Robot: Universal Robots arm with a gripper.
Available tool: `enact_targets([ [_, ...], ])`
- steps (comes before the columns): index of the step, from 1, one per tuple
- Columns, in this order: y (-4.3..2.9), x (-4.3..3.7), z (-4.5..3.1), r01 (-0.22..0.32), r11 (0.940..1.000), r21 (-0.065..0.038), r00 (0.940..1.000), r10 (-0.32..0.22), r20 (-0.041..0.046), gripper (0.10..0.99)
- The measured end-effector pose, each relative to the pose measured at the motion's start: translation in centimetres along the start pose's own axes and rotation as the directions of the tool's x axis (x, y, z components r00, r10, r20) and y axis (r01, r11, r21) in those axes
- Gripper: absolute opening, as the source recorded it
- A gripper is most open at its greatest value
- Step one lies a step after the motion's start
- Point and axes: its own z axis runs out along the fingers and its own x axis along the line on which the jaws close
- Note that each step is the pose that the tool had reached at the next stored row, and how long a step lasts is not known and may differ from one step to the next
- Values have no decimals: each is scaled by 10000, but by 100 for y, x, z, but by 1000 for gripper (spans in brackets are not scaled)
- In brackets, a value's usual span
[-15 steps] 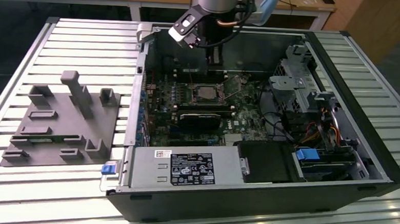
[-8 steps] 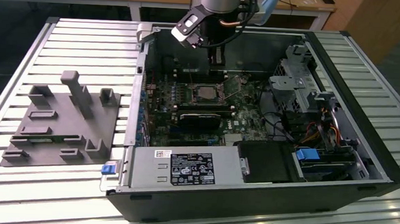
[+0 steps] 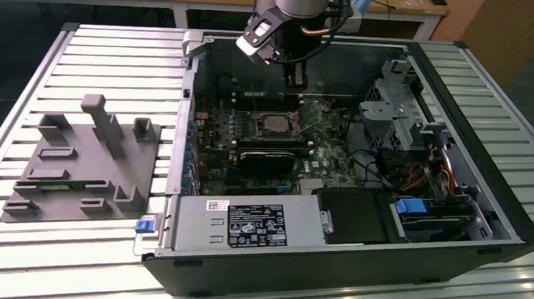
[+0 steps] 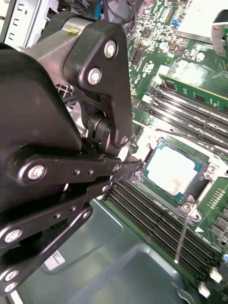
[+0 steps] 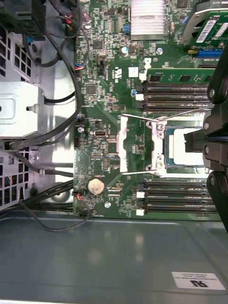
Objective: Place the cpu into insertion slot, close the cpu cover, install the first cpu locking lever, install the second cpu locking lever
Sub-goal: 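Close the cpu cover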
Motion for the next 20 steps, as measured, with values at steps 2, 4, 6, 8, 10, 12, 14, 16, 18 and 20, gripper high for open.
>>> enact_targets([
  [2, 35, 1, 2, 1, 10000, 13, 10000, -1, 0, 102],
  [4, 70, 1, 4, 2, 10000, 25, 10000, -2, 1, 102],
  [6, 106, 2, 6, 1, 10000, 35, 10000, -1, 1, 102],
  [8, 147, 3, 8, 1, 10000, 47, 10000, -1, 1, 102],
  [10, 195, 4, 11, 1, 10000, 61, 10000, -1, 1, 102],
  [12, 248, 5, 14, 2, 10000, 77, 10000, -2, 2, 102],
  [14, 301, 7, 16, 1, 10000, 95, 10000, -1, 5, 102],
  [16, 349, 8, 20, 1, 9999, 108, 10000, -1, 3, 102],
  [18, 393, 9, 23, 1, 9999, 121, 10000, -1, 3, 102],
  [20, 436, 10, 25, 2, 9999, 132, 10000, -2, 2, 102],
])
